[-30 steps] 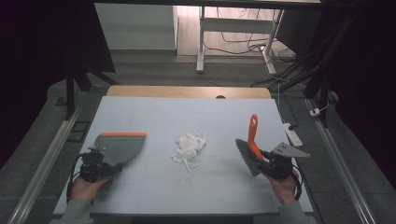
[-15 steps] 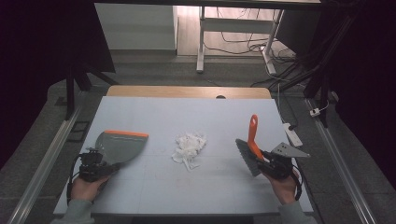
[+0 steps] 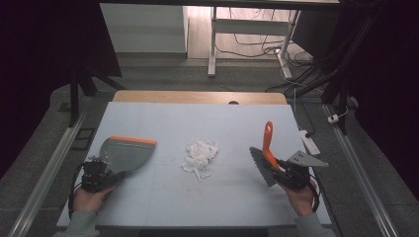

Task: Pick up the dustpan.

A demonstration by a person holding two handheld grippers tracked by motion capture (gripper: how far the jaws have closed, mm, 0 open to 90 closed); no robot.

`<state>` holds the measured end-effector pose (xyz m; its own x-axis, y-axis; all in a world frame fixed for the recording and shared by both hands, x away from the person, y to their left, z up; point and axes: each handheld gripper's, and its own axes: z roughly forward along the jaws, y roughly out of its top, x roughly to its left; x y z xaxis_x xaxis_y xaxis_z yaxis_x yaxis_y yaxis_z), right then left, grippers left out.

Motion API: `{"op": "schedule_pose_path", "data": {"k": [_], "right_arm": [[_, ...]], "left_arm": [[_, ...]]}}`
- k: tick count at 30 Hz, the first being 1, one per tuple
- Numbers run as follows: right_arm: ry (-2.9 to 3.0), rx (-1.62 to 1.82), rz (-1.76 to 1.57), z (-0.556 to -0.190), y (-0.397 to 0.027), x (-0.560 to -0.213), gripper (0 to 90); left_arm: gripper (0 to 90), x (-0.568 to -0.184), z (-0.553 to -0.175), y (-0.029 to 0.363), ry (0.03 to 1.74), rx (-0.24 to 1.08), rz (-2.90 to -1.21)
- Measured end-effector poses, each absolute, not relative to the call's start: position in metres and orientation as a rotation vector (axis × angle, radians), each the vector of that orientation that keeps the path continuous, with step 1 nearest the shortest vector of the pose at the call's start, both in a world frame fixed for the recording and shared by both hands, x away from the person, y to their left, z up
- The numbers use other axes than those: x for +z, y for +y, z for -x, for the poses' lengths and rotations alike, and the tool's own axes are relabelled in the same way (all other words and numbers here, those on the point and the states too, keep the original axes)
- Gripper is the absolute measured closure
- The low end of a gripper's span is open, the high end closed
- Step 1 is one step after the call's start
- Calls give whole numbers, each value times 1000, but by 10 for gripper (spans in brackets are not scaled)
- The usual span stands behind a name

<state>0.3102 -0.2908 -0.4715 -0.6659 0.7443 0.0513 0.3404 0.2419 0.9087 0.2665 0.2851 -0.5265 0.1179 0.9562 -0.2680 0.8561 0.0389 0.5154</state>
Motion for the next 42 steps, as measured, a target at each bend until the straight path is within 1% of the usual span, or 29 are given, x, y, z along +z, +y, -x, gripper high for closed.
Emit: {"op": "schedule_pose_path", "data": {"k": [8, 13, 16, 17, 23, 26, 32, 42], "right_arm": [[2126, 1406, -993, -310, -291, -471, 700], [2119, 1402, -992, -310, -291, -470, 700], [2109, 1411, -1001, -310, -291, -469, 700], [2105, 1411, -1002, -311, -291, -468, 700], [2071, 1407, -1025, -313, -288, -465, 700], [2057, 1425, -1042, -315, -288, -463, 700], [2052, 1424, -1037, -315, -288, -462, 700], [2058, 1451, -1013, -314, -286, -458, 700]], "left_arm": [[608, -523, -264, 289, 1696, 257, -1823], [609, -518, -263, 295, 1600, 274, -1828], [609, -517, -264, 298, 1571, 268, -1821], [609, -515, -264, 300, 1536, 263, -1814], [609, -510, -265, 304, 1446, 266, -1814], [609, -508, -263, 304, 1429, 295, -1806], [609, -504, -261, 304, 1384, 281, -1793], [609, -494, -254, 295, 1237, 280, -1856]]}}
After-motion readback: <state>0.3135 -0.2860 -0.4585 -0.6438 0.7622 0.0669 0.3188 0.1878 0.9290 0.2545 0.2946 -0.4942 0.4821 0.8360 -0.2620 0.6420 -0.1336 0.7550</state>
